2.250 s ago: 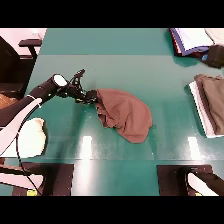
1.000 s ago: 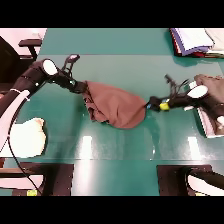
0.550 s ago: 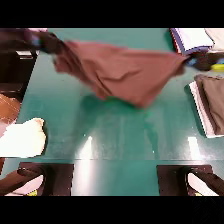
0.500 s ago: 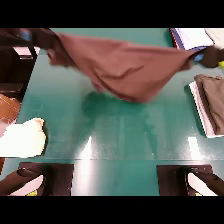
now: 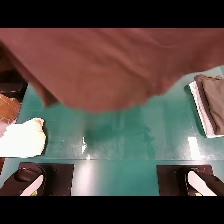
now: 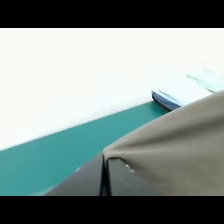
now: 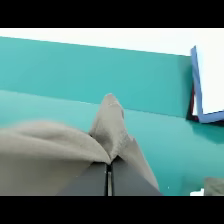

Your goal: Fold the shirts.

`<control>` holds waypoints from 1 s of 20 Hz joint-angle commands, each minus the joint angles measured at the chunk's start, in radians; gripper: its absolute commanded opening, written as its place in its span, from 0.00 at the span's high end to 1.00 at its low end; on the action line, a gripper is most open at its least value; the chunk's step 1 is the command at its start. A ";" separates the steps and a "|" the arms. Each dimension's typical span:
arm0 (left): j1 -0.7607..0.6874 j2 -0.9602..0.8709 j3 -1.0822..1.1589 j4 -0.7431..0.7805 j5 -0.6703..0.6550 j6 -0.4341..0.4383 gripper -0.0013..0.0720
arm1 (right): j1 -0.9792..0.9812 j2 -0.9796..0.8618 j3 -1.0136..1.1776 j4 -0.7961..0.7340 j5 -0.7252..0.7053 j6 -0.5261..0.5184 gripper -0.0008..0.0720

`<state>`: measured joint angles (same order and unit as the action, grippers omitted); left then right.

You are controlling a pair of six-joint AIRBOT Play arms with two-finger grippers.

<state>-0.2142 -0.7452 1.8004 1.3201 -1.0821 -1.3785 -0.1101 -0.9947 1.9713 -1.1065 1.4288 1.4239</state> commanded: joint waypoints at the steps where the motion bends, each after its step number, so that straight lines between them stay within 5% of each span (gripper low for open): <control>1: 0.001 -0.068 0.009 0.007 -0.225 0.001 0.95 | 0.005 -0.128 0.104 -0.020 0.074 0.049 0.97; 3: 0.001 -0.176 -0.040 -0.002 -0.377 0.032 0.95 | 0.054 -0.208 0.029 -0.021 0.073 0.079 0.97; 6: 0.001 -0.336 -0.223 -0.042 -0.399 0.058 0.95 | 0.136 -0.357 -0.119 -0.021 0.083 0.079 0.97; 10: 0.001 -0.568 -0.420 -0.059 -0.117 0.158 0.95 | 0.186 -0.570 -0.252 -0.021 0.054 0.077 0.97; 15: 0.003 -0.755 -0.363 0.131 0.242 0.128 0.95 | 0.192 -0.717 -0.185 -0.012 0.052 0.077 0.97; 16: 0.003 -0.759 -0.340 0.179 0.281 0.104 0.85 | 0.192 -0.723 -0.167 -0.012 0.057 0.077 0.97; 17: 0.010 -0.759 -0.311 0.219 0.314 0.061 0.55 | 0.192 -0.722 -0.157 -0.012 0.056 0.077 0.97; 18: 0.027 -0.759 -0.271 0.227 0.331 0.019 0.43 | 0.192 -0.723 -0.145 -0.012 0.058 0.077 0.97; 20: 0.080 -0.759 -0.193 0.217 0.307 -0.056 0.43 | 0.192 -0.723 -0.124 -0.013 0.074 0.077 0.97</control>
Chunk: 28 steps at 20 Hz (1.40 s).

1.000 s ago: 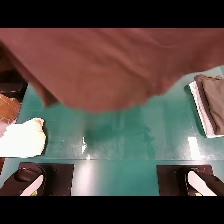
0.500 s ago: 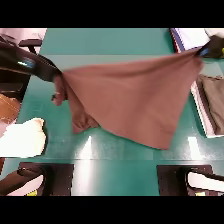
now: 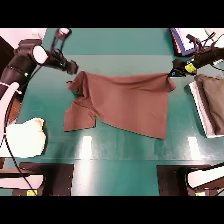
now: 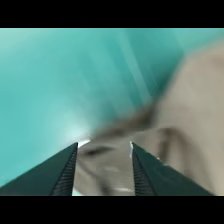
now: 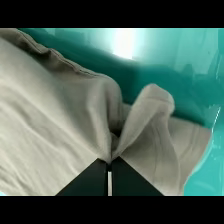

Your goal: Fold the shirts.

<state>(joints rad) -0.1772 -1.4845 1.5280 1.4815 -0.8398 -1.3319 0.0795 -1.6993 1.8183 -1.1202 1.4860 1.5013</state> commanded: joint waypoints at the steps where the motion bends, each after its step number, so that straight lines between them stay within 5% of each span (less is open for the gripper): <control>1: 0.077 -0.019 0.109 0.035 0.020 -0.129 0.43 | 0.000 -0.018 0.037 0.001 0.036 -0.001 0.97; 5: 0.229 -0.020 0.077 -0.238 -0.270 -0.072 0.43 | 0.000 -0.011 0.040 0.001 0.097 -0.003 0.97; 9: 0.288 -0.019 -0.161 -0.409 -0.321 0.041 0.43 | 0.000 -0.011 0.039 0.000 0.108 -0.003 0.91; 11: 0.276 -0.019 -0.278 -0.423 -0.274 0.088 0.43 | -0.006 -0.011 0.040 0.002 0.105 -0.003 0.26; 17: 0.182 -0.022 -0.401 -0.423 -0.164 0.179 0.43 | -0.069 0.067 0.035 0.000 0.132 -0.003 0.27; 23: 0.146 -0.043 -0.400 -0.417 -0.134 0.151 0.43 | -0.145 0.235 -0.204 -0.002 0.104 -0.003 0.27; 25: 0.146 -0.043 -0.400 -0.417 -0.171 0.152 0.92 | -0.178 0.302 -0.323 -0.001 0.064 -0.003 0.27; 28: 0.149 -0.040 -0.383 -0.417 -0.225 0.153 0.95 | -0.229 0.389 -0.509 -0.005 0.042 -0.003 0.27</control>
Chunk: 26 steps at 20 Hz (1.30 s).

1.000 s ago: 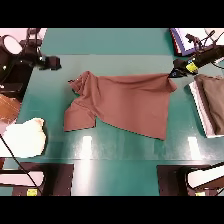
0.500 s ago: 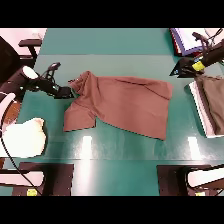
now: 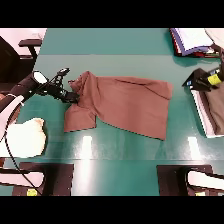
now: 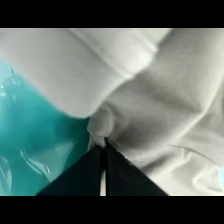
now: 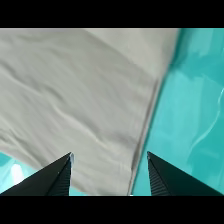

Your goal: Fold the shirts.

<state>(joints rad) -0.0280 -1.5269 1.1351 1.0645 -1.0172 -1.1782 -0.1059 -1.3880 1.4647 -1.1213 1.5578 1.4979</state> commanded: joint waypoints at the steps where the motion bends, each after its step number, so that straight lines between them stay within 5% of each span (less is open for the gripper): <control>1: 0.000 0.014 0.027 0.009 -0.070 -0.001 0.95 | -0.058 0.099 -0.216 -0.006 -0.028 0.000 0.27; 5: 0.000 0.140 0.076 0.012 -0.083 -0.001 0.95 | -0.093 0.156 -0.480 -0.005 -0.046 0.000 0.15; 8: 0.000 0.234 0.076 0.012 -0.095 0.000 0.95 | -0.061 0.160 -0.651 0.005 -0.103 0.001 0.17; 10: 0.000 0.262 0.075 0.011 -0.106 0.000 0.95 | 0.000 0.160 -0.731 0.007 -0.147 0.002 0.29; 17: 0.000 0.264 0.075 0.004 -0.122 -0.003 0.95 | 0.189 0.160 -0.869 0.119 -0.277 0.006 0.30; 20: 0.000 0.265 0.075 0.004 -0.132 -0.003 0.95 | 0.218 0.160 -0.867 0.129 -0.295 0.004 0.68; 21: 0.000 0.265 0.076 0.003 -0.144 -0.011 0.95 | 0.225 0.161 -0.857 0.126 -0.301 0.000 0.90; 22: 0.000 0.269 0.076 0.003 -0.153 -0.027 0.95 | 0.229 0.165 -0.834 0.127 -0.299 -0.007 0.97; 26: 0.000 0.396 0.131 0.009 -0.126 -0.050 0.95 | 0.229 0.289 -0.613 0.116 -0.308 -0.008 0.97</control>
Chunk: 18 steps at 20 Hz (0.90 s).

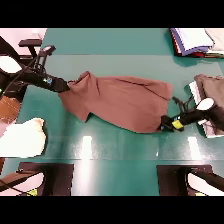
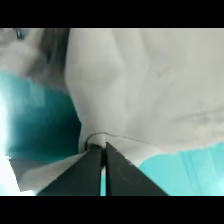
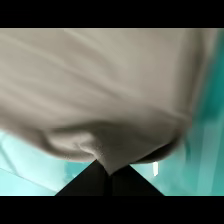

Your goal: Fold the shirts.

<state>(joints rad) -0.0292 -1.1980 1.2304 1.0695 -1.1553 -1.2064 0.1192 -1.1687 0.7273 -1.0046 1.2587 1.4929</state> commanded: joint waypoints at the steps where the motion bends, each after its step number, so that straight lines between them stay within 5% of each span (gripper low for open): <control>1: 0.001 0.105 0.082 0.005 0.013 -0.024 0.95 | 0.000 0.113 0.220 -0.017 -0.011 -0.003 0.97; 13: 0.001 0.318 0.926 0.004 0.061 -0.142 0.95 | -0.229 0.248 1.341 -0.045 0.098 -0.010 0.97; 18: 0.001 0.311 0.949 0.031 0.131 -0.151 0.95 | -0.282 0.173 1.428 -0.042 0.172 0.023 0.97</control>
<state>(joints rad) -0.0292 -0.8837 2.1487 1.0718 -1.0569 -1.3460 -0.1356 -0.9657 2.1033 -1.0431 1.3899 1.4933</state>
